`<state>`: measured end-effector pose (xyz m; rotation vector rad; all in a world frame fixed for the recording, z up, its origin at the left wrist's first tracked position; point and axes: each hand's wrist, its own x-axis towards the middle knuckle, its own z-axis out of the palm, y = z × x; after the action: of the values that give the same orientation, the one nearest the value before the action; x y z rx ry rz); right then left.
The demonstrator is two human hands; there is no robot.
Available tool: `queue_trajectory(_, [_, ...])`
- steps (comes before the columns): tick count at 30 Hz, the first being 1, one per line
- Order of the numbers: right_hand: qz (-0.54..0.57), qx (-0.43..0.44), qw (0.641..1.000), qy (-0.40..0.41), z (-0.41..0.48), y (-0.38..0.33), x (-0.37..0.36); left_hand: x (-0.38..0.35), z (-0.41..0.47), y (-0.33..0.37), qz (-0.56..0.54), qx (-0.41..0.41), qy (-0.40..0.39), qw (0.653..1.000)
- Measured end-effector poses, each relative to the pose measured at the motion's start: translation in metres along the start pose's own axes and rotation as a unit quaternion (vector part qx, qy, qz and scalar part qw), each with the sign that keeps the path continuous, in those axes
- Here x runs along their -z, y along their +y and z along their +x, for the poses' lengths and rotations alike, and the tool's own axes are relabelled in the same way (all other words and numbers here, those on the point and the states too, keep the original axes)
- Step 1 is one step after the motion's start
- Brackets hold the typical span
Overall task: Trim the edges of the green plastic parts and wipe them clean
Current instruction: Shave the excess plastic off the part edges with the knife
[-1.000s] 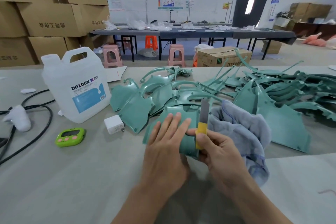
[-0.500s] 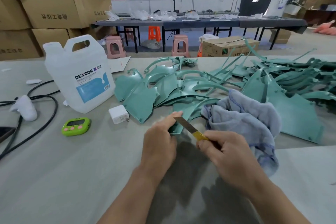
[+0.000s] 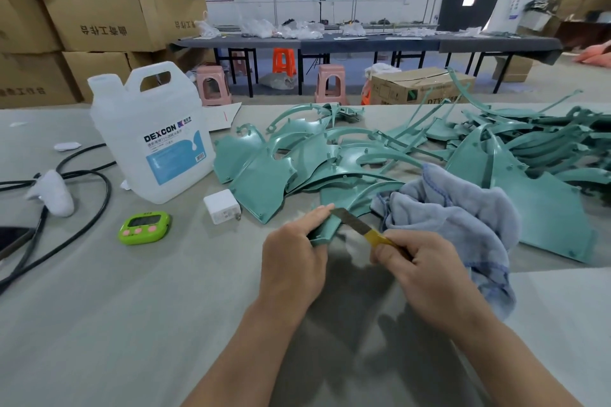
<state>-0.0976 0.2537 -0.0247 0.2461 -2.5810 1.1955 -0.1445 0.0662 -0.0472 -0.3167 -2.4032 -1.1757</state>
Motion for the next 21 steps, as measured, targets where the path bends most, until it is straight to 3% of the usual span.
queue_trajectory(9, [0.018, -0.137, 0.987, 0.085, 0.047, 0.019, 0.004, 0.0, -0.001, -0.004, -0.009, 0.01, 0.018, 1.0])
queue_trajectory(14, [-0.029, -0.206, 0.968, 0.142, 0.07, 0.023, 0.009, 0.008, -0.001, -0.005, -0.021, 0.016, 0.044, 0.999])
queue_trajectory(21, [-0.091, -0.277, 0.946, 0.143, 0.079, 0.023, 0.011, 0.026, 0.0, -0.001, -0.043, 0.012, 0.088, 0.995])
